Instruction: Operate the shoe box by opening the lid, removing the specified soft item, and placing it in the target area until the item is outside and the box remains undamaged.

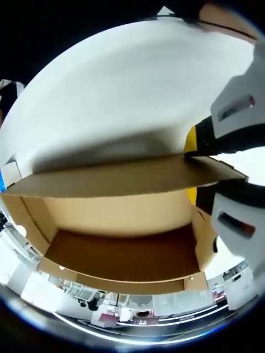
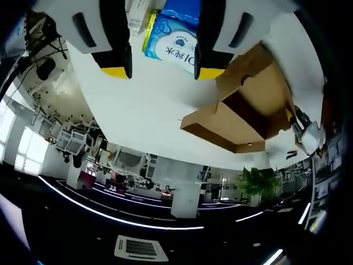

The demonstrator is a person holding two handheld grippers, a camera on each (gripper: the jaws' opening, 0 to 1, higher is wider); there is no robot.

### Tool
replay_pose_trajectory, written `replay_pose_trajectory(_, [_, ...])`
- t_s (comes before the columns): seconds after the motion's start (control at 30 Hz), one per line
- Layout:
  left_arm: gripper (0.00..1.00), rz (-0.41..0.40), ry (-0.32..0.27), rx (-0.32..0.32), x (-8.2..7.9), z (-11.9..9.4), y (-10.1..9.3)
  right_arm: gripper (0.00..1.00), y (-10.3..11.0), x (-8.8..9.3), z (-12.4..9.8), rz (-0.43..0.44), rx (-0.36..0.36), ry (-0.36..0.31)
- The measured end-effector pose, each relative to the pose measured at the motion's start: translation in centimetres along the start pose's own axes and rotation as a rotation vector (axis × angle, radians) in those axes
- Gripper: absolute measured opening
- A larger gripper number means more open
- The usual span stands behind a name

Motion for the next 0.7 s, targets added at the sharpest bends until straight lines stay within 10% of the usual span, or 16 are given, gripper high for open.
replay_pose_trajectory(0.4, [0.13,0.001,0.002,0.004,-0.2,0.0,0.0,0.52,2.0,-6.0,2.9,-0.055,-0.093,-0.034])
replay_pose_trajectory(0.7, [0.13,0.001,-0.015,0.005,-0.3,-0.1,-0.2,0.58,3.0,-8.3,7.6,-0.016,-0.199,0.063])
Point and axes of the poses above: the point that each gripper's makers call its tool centre point, and the gripper's own axes: z roughly forward along the fingers, y roughly to its left, x roughly out of its underside, the point moved 9 cm from there along -z, roughly backward along the fingers, and after that the axes turned 6 degrees about z, right-handed, at the moved point
